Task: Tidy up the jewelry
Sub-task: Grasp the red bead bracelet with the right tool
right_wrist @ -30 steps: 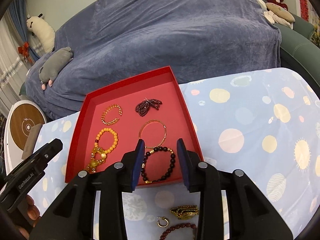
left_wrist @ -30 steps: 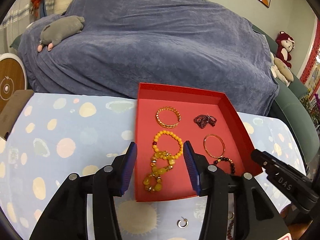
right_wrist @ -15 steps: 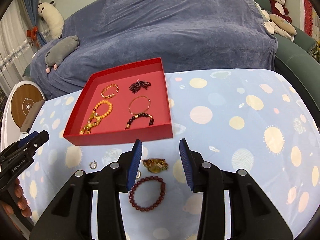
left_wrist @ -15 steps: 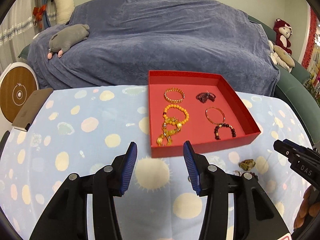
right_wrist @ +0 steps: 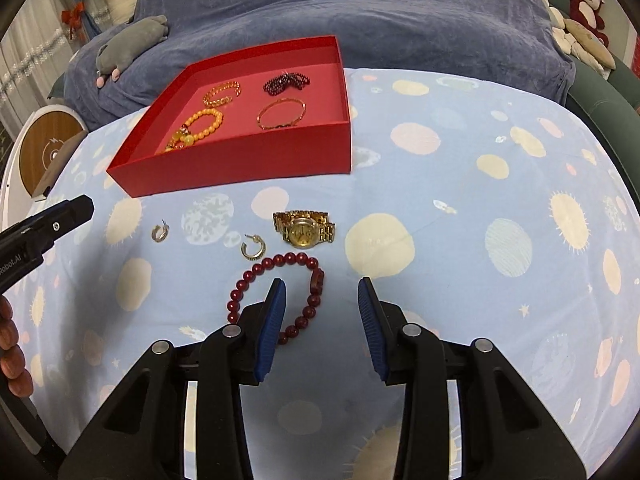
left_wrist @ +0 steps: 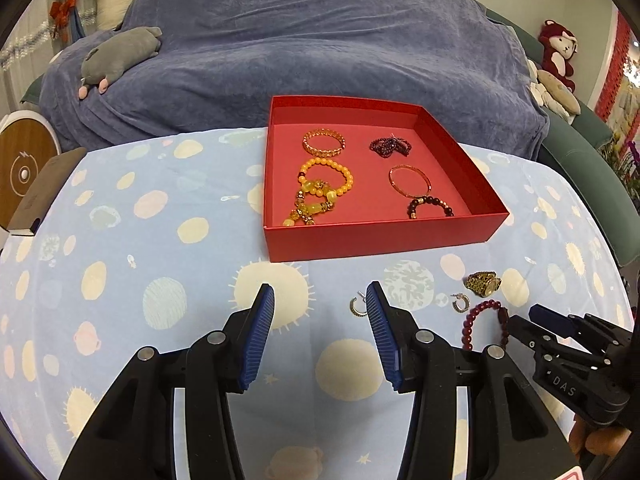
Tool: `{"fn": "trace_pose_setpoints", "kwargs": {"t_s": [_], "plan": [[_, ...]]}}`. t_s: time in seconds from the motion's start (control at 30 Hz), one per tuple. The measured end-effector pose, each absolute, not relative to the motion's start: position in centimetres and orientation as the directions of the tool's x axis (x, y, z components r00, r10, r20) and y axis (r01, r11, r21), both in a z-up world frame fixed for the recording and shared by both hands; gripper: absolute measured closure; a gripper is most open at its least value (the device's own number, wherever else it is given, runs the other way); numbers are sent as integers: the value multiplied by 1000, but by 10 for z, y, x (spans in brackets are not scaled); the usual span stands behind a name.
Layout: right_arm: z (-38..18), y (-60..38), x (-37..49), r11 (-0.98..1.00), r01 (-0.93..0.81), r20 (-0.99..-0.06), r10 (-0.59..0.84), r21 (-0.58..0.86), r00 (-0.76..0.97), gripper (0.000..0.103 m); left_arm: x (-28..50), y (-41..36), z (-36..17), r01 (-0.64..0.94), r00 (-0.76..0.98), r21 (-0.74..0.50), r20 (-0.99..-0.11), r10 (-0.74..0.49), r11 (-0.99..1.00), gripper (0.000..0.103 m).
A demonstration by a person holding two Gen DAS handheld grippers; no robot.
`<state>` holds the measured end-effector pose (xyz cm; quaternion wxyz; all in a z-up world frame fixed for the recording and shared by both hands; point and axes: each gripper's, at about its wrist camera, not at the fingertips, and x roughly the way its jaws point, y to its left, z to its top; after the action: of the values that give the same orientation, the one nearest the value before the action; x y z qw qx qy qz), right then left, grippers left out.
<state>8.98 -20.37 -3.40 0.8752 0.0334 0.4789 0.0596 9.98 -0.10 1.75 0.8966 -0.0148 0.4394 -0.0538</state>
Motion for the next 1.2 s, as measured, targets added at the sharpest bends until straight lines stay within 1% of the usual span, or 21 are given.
{"fn": "trace_pose_setpoints", "kwargs": {"t_s": [0.07,0.23,0.47,0.53,0.57,0.63,0.73,1.0,1.2], "plan": [[-38,-204,89,991,-75,-840,135,112,526,71,100,-2,15,86,605,-74,-788,-111,994,58],[-44,-202,92,990,-88,-846,141,111,514,75,102,-8,10,94,591,-69,-799,-112,993,58],[-47,-198,97,990,-101,-847,133,93,515,77,101,-14,7,106,585,-64,-803,-115,992,58],[-47,-196,97,992,-104,-846,120,77,520,83,102,-15,7,103,585,-65,-803,-114,993,58],[-47,-195,96,992,-104,-845,112,67,523,85,102,-15,6,102,584,-66,-804,-114,993,58],[-47,-196,96,992,-105,-845,110,65,523,93,102,-15,6,102,583,-69,-804,-116,992,58],[-47,-196,96,993,-103,-846,108,63,522,95,101,-15,6,105,585,-67,-802,-116,992,58],[-35,-206,90,992,-81,-830,123,94,544,95,102,-19,7,116,581,-75,-804,-129,990,58],[-16,-230,84,992,-23,-813,115,124,571,95,103,-43,7,189,582,-97,-791,-191,977,58]]}}
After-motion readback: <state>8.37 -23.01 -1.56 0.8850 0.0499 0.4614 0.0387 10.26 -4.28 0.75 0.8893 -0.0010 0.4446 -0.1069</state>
